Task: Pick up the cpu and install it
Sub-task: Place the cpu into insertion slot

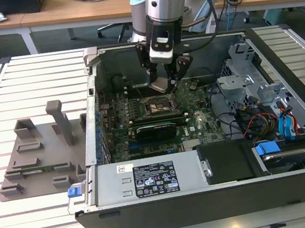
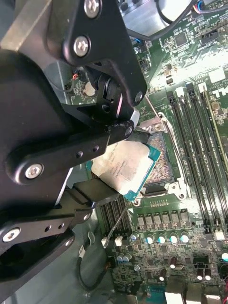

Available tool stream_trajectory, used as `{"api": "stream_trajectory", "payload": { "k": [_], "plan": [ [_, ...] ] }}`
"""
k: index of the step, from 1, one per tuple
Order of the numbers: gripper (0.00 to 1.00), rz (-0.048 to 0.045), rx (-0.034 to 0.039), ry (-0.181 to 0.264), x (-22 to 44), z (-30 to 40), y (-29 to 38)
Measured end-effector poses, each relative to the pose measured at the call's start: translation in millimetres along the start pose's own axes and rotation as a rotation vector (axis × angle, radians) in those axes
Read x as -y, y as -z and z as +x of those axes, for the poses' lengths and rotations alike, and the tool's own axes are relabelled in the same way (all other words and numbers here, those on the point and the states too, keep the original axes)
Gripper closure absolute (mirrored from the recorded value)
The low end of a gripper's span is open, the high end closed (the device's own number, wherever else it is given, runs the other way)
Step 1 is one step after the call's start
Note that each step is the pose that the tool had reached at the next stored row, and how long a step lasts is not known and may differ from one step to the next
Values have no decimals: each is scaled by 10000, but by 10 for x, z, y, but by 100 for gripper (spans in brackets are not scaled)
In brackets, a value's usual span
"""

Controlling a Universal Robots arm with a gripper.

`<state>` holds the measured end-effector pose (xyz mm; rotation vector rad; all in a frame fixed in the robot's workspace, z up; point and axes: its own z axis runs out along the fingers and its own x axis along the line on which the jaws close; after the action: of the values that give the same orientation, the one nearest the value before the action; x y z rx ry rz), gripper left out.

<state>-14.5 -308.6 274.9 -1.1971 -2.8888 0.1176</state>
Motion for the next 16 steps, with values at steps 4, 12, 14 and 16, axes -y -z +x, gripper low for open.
{"api": "stream_trajectory", "payload": {
  "k": [4,12,14,16],
  "plan": [
    [45,15,-16,-349,0,0,0],
    [45,46,-40,-949,0,0,0],
    [45,53,-46,-1082,0,0,0],
    [45,70,-55,-1373,0,0,0]
  ]
}}
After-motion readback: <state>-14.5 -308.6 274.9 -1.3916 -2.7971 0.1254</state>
